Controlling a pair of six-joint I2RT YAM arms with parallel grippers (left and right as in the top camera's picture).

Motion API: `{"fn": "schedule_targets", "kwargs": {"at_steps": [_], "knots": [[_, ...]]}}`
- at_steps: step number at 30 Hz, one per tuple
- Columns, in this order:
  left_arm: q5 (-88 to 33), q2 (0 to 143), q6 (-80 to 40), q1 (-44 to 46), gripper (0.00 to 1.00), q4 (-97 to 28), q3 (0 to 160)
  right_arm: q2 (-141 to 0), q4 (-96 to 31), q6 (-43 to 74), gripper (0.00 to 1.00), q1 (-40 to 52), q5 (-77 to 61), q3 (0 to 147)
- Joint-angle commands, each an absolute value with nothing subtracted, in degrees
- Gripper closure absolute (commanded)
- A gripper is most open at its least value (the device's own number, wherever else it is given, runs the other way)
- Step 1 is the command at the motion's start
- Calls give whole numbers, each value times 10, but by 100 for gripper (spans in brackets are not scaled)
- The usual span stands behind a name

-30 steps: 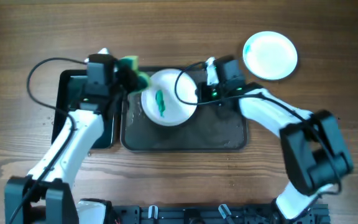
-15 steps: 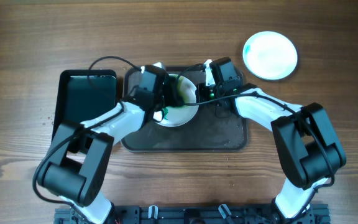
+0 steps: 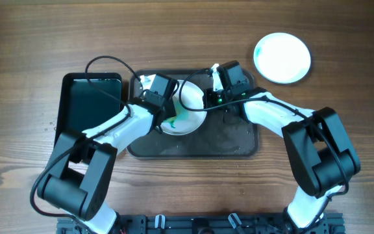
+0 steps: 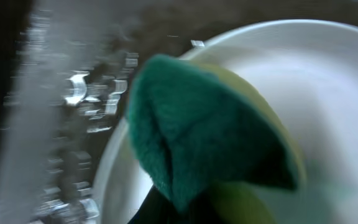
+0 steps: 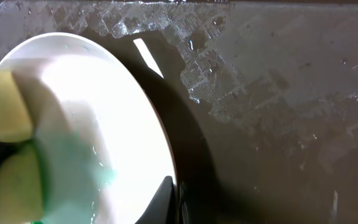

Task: Clean dirty plates on tray and stack at the side
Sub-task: 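Scrub the last plate with the left-held sponge while the right gripper holds it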

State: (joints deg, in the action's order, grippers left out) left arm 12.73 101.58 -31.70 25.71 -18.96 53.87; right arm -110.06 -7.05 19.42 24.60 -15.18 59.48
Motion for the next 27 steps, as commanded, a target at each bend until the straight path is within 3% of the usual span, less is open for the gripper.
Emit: {"fn": "schedule_targets", "kwargs": {"at_steps": [1, 4, 8, 13, 16, 22, 27], "knots": [[161, 980, -300, 246, 96, -221, 551, -1123, -93, 185, 96, 240, -117, 596], [-29, 957, -300, 246, 96, -201, 552, -1123, -100, 181, 96, 240, -116, 596], [-161, 990, -269, 253, 96, -197, 551, -1123, -100, 181, 96, 240, -116, 596], [-156, 1051, -240, 256, 96, -197, 551, -1123, -101, 180, 96, 240, -115, 596], [-60, 1078, -227, 256, 96, -206, 551, -1123, -102, 180, 96, 240, -115, 596], [269, 1076, -232, 255, 96, -251, 552, -1123, -102, 180, 96, 240, -113, 596], [359, 1047, -262, 255, 96, -238, 564, -1123, -101, 161, 96, 240, -107, 596]]}}
